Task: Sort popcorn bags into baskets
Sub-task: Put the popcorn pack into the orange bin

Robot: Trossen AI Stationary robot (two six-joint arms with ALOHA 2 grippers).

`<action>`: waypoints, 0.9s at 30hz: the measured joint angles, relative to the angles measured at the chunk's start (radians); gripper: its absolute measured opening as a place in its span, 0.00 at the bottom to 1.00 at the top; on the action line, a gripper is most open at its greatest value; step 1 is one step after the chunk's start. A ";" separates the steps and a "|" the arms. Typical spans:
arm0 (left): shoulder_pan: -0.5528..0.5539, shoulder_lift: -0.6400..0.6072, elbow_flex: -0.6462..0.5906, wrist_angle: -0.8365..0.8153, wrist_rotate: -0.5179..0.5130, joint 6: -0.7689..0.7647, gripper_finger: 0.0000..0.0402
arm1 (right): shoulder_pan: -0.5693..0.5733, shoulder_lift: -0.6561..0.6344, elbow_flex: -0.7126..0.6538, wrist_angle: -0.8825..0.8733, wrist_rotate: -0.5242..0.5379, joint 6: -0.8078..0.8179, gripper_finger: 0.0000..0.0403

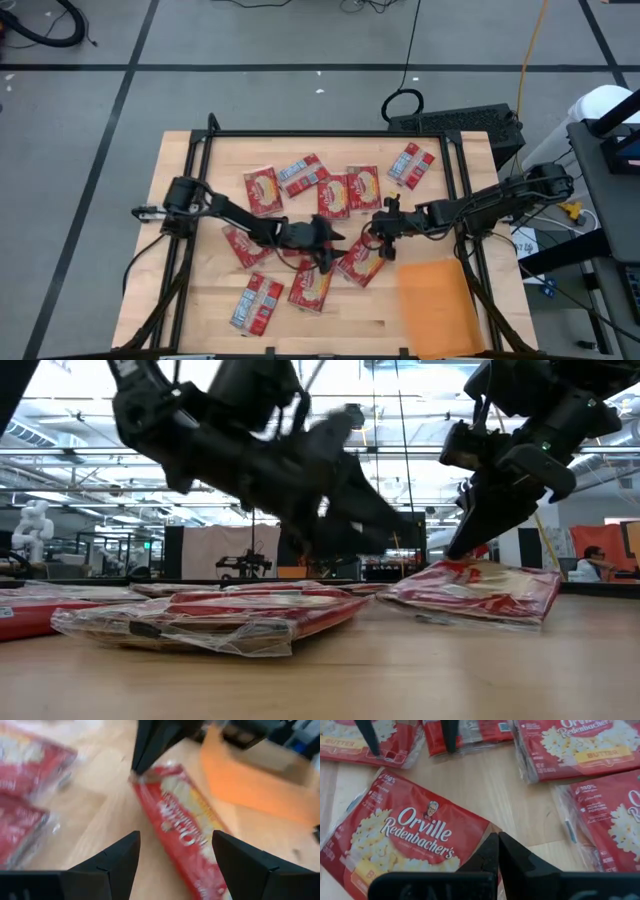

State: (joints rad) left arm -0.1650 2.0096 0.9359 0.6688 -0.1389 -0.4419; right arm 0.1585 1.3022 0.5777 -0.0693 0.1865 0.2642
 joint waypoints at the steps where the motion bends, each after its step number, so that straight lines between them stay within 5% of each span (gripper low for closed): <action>1: 0.006 0.016 0.011 -0.006 0.012 -0.013 0.63 | 0.000 0.000 0.000 0.005 0.001 0.000 0.00; 14: 0.042 0.096 0.056 0.023 0.177 0.001 0.59 | 0.000 0.000 0.001 0.119 -0.003 -0.067 0.00; 18: 0.048 0.096 0.056 0.032 0.203 0.042 0.41 | 0.000 0.000 0.001 0.133 -0.003 -0.068 0.00; 23: 0.063 0.096 0.056 0.036 0.203 0.061 0.07 | 0.000 0.000 0.001 0.155 -0.003 -0.067 0.00; 27: 0.074 0.089 0.055 0.028 0.204 0.107 0.05 | 0.000 -0.014 0.001 0.159 -0.003 0.002 0.00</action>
State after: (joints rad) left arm -0.0910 2.0989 0.9913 0.6964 0.0654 -0.3350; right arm 0.1585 1.2886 0.5785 0.0898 0.1833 0.2665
